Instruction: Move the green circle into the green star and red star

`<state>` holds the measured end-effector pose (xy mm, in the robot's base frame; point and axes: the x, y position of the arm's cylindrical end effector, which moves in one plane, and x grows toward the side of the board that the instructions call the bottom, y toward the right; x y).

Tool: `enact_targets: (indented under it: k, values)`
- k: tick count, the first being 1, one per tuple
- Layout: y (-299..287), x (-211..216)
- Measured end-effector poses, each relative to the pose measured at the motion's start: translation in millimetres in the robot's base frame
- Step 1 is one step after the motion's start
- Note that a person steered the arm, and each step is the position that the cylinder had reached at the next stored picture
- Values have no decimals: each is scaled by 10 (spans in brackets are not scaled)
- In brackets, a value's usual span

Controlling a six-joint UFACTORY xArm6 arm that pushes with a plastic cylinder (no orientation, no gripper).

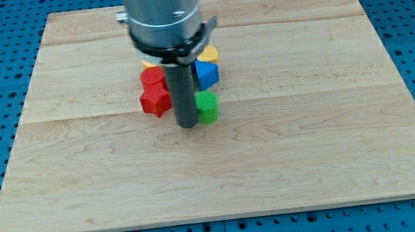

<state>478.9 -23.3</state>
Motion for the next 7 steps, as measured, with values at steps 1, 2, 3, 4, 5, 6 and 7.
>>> enact_targets:
  k: [1, 2, 3, 4, 5, 6, 7]
  values:
    - [190, 426]
    - [663, 113]
    - [377, -287]
    - [342, -247]
    - [511, 47]
    - [232, -85]
    - [4, -355]
